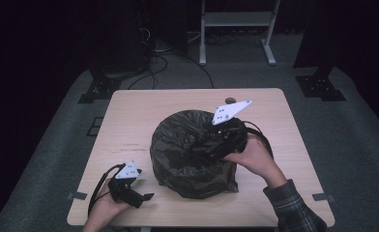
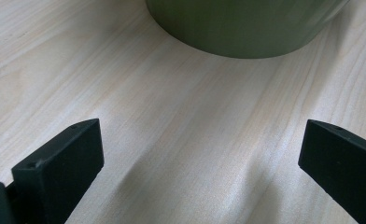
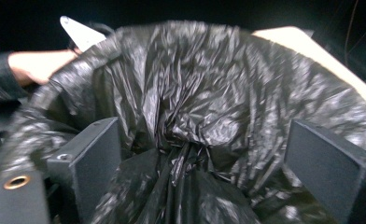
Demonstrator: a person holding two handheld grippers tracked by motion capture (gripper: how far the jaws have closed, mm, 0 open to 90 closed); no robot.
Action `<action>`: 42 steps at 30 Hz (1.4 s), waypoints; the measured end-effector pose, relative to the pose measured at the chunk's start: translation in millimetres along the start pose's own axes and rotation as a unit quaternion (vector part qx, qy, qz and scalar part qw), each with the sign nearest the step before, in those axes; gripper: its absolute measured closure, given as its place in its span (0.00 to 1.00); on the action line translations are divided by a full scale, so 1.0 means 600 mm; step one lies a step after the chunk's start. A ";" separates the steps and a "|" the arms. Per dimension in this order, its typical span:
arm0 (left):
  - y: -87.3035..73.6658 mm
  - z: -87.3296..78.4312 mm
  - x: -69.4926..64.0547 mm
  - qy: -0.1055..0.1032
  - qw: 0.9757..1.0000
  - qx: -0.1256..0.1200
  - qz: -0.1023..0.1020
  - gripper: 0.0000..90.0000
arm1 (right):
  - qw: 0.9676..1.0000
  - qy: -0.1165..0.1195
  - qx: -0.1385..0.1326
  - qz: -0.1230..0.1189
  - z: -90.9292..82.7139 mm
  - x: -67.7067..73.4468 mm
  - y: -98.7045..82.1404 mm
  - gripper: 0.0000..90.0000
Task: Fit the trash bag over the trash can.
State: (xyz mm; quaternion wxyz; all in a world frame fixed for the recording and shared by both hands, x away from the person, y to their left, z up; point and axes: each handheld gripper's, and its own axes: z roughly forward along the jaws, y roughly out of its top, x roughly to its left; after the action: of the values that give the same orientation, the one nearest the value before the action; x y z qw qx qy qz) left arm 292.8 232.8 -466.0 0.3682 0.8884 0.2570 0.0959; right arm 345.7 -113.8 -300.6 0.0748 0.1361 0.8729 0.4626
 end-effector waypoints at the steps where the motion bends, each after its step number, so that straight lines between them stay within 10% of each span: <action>1: -0.001 0.001 0.000 0.000 1.000 0.001 0.000 0.00 | 1.000 0.001 0.010 0.000 0.007 0.000 0.000 0.11; 18: -0.003 0.020 -0.005 -0.008 1.000 0.028 0.010 0.00 | 0.987 0.024 0.161 -0.003 0.064 0.009 0.001 0.11; 33: -0.009 0.026 -0.007 0.000 1.000 0.015 0.022 0.00 | 0.998 -0.002 0.066 -0.008 0.026 0.007 0.053 0.11; 42: -0.012 0.026 -0.006 -0.002 1.000 0.005 0.025 0.00 | 0.997 0.011 0.080 0.003 0.094 -0.015 0.098 0.11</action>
State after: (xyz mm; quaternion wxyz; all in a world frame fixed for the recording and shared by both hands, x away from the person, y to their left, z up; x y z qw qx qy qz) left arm 292.5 225.8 -481.9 0.3617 0.8965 0.2348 0.1017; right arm 378.5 -40.7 -283.8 0.0532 0.1389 0.9075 0.3928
